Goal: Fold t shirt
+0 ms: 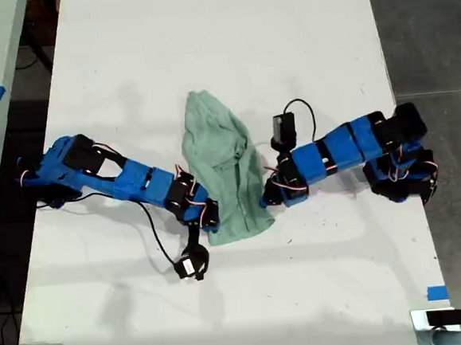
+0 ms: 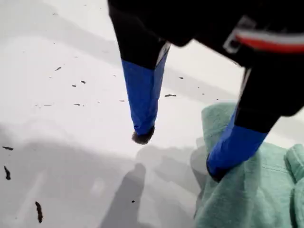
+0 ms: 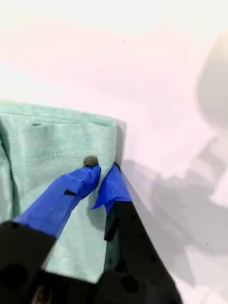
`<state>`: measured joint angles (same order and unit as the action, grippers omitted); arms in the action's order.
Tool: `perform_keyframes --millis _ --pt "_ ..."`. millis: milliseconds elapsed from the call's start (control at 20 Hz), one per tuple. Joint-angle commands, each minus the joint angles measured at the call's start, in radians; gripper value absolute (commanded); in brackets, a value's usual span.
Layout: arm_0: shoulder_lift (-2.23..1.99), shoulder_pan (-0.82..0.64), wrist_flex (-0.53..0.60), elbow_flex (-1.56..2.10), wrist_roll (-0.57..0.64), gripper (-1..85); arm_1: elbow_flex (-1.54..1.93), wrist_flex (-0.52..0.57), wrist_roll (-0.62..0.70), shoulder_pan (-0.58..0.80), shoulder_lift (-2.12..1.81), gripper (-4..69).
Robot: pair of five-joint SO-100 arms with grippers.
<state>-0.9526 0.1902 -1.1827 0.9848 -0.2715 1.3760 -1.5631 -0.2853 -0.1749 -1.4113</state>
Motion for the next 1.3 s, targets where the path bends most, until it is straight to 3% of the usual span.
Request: perform_keyframes --millis 0,150,450,550,650,850,1250 --pt "-0.006 0.018 0.026 -0.04 0.006 -0.2 -0.086 -0.018 -0.003 -0.025 -0.005 25.5" --pt "-0.003 0.018 0.026 -0.04 0.006 -0.2 -0.106 -0.112 -0.084 -0.025 -0.04 25.3" --pt "-0.003 0.017 0.029 -0.04 0.009 -0.2 -0.132 -0.104 -0.044 0.003 -0.06 26.3" --pt "-0.003 0.018 0.031 -0.04 0.011 -0.2 -0.121 -0.166 -0.048 0.04 -0.115 27.5" --pt "0.0 0.018 0.034 -0.04 0.011 -0.2 -0.071 -0.152 0.0 0.078 -0.219 27.5" --pt "-0.002 0.014 0.034 -0.04 0.015 -0.2 -0.129 -0.005 0.083 0.035 -0.046 26.7" --pt "-0.009 0.017 0.025 -0.038 0.015 -0.2 -0.133 -0.031 -0.014 -0.031 0.098 23.5"
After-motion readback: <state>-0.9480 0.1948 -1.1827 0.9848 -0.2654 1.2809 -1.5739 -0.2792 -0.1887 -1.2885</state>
